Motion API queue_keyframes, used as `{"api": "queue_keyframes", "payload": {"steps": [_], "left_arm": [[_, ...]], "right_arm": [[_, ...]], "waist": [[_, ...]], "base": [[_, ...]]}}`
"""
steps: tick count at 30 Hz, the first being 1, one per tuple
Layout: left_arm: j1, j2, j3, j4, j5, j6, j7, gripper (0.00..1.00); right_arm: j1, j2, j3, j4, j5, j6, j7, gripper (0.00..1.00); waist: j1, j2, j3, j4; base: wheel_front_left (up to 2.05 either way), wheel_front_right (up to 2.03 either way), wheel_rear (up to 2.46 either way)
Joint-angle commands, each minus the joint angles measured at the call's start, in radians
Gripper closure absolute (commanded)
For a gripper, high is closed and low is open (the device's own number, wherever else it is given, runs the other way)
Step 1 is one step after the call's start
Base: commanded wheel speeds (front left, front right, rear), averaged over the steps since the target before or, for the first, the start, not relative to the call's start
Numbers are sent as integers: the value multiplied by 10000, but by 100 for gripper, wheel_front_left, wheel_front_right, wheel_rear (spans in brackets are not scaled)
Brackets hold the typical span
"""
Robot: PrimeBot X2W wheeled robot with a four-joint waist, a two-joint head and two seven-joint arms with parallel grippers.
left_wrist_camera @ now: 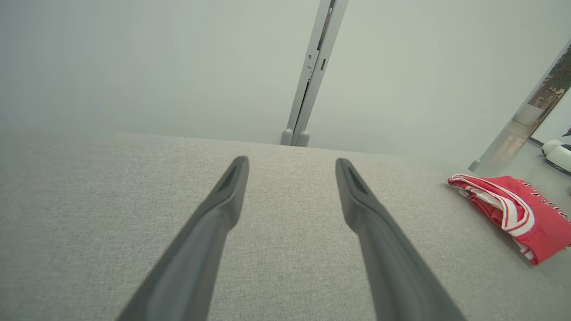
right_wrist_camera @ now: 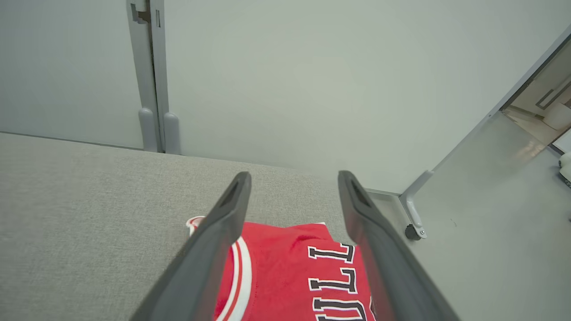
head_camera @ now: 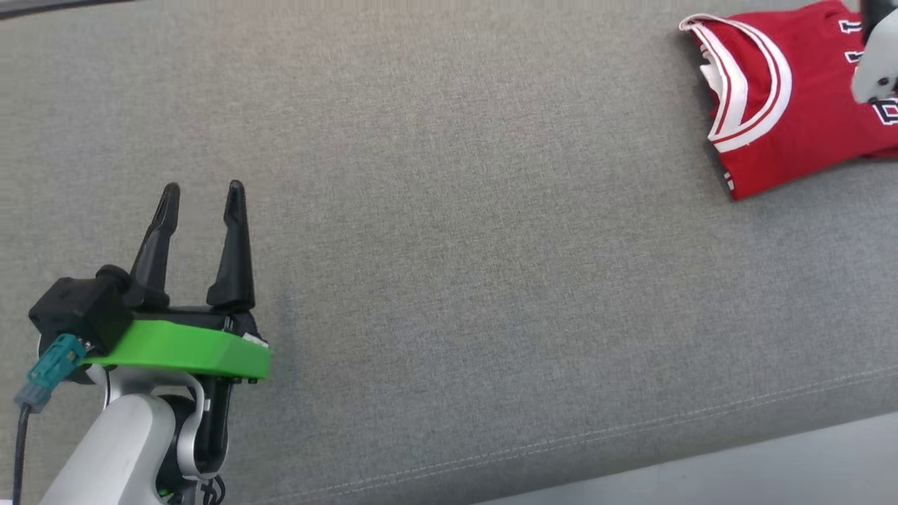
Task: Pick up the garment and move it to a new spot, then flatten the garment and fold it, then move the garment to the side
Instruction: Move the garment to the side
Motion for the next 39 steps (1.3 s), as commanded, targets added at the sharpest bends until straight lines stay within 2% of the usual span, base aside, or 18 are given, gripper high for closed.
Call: {"api": "queue_keyframes", "payload": {"steps": [1, 8, 17, 29, 33, 34, 39], "left_arm": [[203, -1, 127, 173, -120, 128, -78, 0], [839, 20, 656, 995, -360, 437, -339, 0], [1714, 70, 806, 1557, -466, 575, -485, 0], [2582, -96, 895, 1456, -577, 725, -594, 0], [2803, -202, 801, 1364, -599, 649, -619, 0], [2911, -192, 708, 1319, -618, 575, -551, 0], [2954, -45, 464, 1342, -639, 383, -292, 0]], "right_arm": [[372, 98, 10, -111, 140, -16, -169, 0], [1915, 631, -318, -791, 755, -16, -826, 0], [4169, 1292, -1399, -2012, 351, -16, -1193, 0], [7512, 2775, -3599, -5376, -1610, -16, -1035, 0], [8804, 3503, -4333, -6869, -2417, -16, -549, 0], [9414, 3926, -4594, -7626, -2735, -15, -254, 0], [10536, 4476, -4932, -9026, -3132, -15, 463, 0]], "waist": [[0, 0, -846, 338], [0, 0, -1735, 721], [0, 0, -2622, 1183], [0, 0, -3088, 1432], [0, 0, -3213, 1506], [0, 0, -3241, 1532], [0, 0, -3253, 1553]], "base": [[0, 0, 0], [0, 0, 0], [0, 0, 0], [0, 0, 0], [0, 0, 0], [0, 0, 0], [0, 0, 0]]}}
